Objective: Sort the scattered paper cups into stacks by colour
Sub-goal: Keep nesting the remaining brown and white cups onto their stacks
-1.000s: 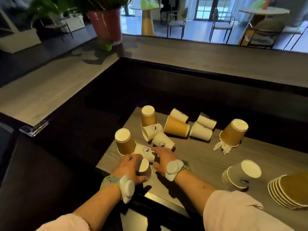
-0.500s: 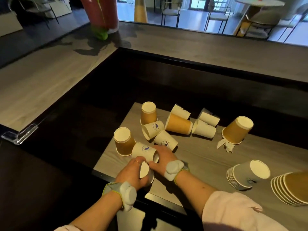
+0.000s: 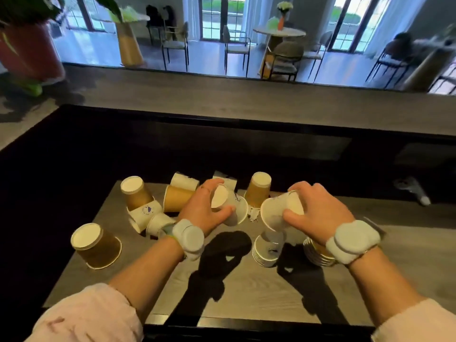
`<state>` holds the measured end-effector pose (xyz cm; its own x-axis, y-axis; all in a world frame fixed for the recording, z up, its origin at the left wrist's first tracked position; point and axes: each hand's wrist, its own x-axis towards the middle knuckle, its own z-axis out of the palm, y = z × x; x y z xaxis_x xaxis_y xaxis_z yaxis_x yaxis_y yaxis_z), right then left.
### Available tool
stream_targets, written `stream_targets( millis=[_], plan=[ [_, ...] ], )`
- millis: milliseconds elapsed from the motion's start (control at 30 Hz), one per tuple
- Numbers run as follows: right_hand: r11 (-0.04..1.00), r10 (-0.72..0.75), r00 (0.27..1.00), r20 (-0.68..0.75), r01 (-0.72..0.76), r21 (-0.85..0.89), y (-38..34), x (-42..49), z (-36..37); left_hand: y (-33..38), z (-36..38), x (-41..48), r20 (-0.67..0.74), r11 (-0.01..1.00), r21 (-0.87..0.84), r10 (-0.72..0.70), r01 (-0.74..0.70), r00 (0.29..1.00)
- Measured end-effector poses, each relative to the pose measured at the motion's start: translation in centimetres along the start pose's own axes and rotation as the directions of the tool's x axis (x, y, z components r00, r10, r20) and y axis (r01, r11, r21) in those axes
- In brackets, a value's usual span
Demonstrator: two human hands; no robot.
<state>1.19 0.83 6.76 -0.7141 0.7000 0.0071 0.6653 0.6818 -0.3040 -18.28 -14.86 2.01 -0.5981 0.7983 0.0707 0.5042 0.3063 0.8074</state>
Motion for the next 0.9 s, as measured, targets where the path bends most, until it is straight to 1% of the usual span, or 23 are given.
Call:
stream_targets(
  millis=[100, 167, 233, 333, 400, 467, 500, 533, 567, 600, 633, 667, 700, 733, 800, 900],
  plan=[
    [1.0, 0.006, 0.972, 0.233, -0.006, -0.001, 1.8, 0.9, 1.5, 3.0, 1.5, 1.3, -0.015, 1.0, -0.003, 0.015, -0.015, 1.0],
    [0.999, -0.047, 0.948, 0.314, 0.04, 0.031, 1.3, 1.4, 4.2, 3.9, 1.9, 1.5, -0.017, 1.0, 0.0, 0.025, -0.025, 1.0],
    [0.994, -0.096, 0.938, 0.334, 0.072, 0.083, 1.6, 1.8, 6.7, 4.9, 3.0, 1.4, -0.017, 1.0, 0.007, 0.026, -0.026, 1.0],
    [0.979, -0.068, 0.927, 0.368, -0.009, 0.205, 2.8, 2.2, 9.8, 5.7, 4.8, 1.1, 0.029, 1.0, 0.007, 0.007, -0.007, 1.0],
    [0.936, -0.068, 0.928, 0.367, -0.068, 0.346, 3.9, 2.2, 10.9, 5.7, 6.1, 1.1, 0.042, 0.999, 0.039, -0.005, 0.003, 0.999],
    [0.857, -0.127, 0.918, 0.377, -0.09, 0.508, 5.2, 2.2, 11.9, 5.3, 7.7, 1.1, 0.08, 0.993, 0.12, -0.001, -0.009, 0.997],
    [0.85, -0.162, 0.9, 0.405, -0.082, 0.521, 6.2, 2.3, 12.5, 5.1, 8.8, 1.3, 0.105, 0.985, 0.172, -0.001, -0.018, 0.994],
    [0.876, -0.177, 0.879, 0.442, -0.064, 0.478, 7.0, 2.3, 13.0, 4.7, 9.7, 1.4, 0.134, 0.975, 0.223, -0.003, -0.027, 0.991],
    [0.909, -0.154, 0.865, 0.477, -0.065, 0.411, 7.7, 2.2, 13.5, 4.3, 10.4, 1.5, 0.169, 0.958, 0.284, -0.01, -0.039, 0.985],
    [0.935, -0.103, 0.867, 0.488, -0.083, 0.344, 8.7, 2.4, 13.9, 3.8, 11.3, 1.7, 0.201, 0.936, 0.35, -0.035, -0.038, 0.979],
    [0.94, -0.046, 0.882, 0.468, -0.12, 0.318, 9.3, 2.5, 14.1, 3.2, 12.2, 1.7, 0.228, 0.915, 0.403, -0.074, -0.025, 0.971],
    [0.93, 0.011, 0.905, 0.425, -0.166, 0.329, 9.6, 2.6, 14.1, 2.5, 12.7, 1.7, 0.244, 0.904, 0.428, -0.117, 0.001, 0.963],
    [0.909, 0.047, 0.927, 0.372, -0.194, 0.368, 9.6, 2.9, 13.8, 1.9, 13.2, 1.4, 0.251, 0.904, 0.425, -0.168, 0.048, 0.953],
    [0.89, 0.059, 0.95, 0.308, -0.19, 0.416, 9.3, 3.2, 13.3, 1.2, 13.6, 1.1, 0.258, 0.907, 0.409, -0.218, 0.098, 0.941],
    [0.848, 0.052, 0.981, 0.185, -0.141, 0.511, 8.2, 3.7, 12.0, 0.0, 13.7, 0.4, 0.279, 0.91, 0.378, -0.288, 0.171, 0.916],
    [0.79, -0.012, 1.0, 0.014, 0.001, 0.613, 5.3, 4.2, 9.4, -0.4, 12.5, 0.0, 0.279, 0.928, 0.325, -0.279, 0.183, 0.919]
  ],
)
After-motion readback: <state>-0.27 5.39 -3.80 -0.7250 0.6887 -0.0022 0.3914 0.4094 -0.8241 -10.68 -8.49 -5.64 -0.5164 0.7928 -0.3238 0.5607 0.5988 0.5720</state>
